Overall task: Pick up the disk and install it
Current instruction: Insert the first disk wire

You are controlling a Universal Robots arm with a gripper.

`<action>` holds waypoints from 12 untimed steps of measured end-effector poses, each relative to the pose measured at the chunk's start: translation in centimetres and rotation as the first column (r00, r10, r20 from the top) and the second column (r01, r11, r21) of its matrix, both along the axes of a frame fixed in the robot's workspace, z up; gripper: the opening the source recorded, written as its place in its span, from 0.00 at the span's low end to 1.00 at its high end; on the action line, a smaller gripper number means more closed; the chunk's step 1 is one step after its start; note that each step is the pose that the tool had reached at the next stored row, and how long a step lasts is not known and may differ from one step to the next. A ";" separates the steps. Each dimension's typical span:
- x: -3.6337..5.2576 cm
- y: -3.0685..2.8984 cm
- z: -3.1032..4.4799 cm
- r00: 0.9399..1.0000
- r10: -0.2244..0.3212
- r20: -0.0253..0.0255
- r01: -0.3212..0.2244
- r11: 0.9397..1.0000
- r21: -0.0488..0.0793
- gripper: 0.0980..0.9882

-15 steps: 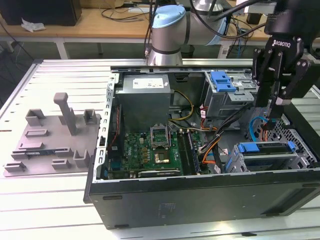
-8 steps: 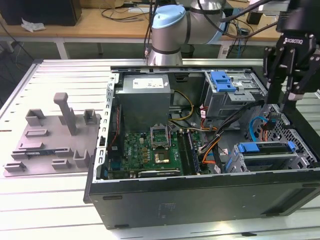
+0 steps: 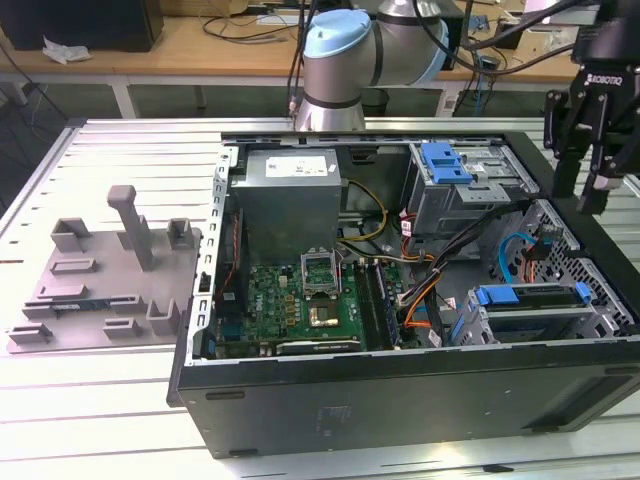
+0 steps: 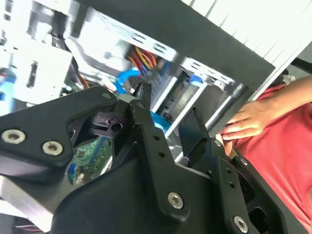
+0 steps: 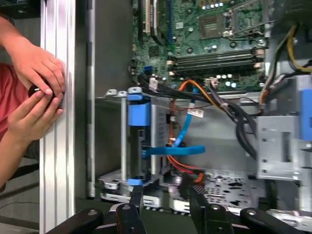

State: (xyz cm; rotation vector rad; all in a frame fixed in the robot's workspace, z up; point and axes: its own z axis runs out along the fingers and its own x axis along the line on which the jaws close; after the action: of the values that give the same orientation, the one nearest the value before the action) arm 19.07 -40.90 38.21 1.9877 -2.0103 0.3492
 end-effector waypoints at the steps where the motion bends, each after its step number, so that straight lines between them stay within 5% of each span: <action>1: 0.16 0.42 -0.26 1.000 0.000 0.000 0.000 1.000 0.000 0.45; 6: 0.84 0.63 -1.44 0.999 -0.049 -0.001 0.049 0.999 0.000 0.45; 12: 0.90 0.63 -2.52 0.990 -0.141 -0.001 0.141 0.990 -0.001 0.45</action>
State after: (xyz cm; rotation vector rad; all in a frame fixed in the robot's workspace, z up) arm 19.97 -40.27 35.69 1.8317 -2.1343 0.3175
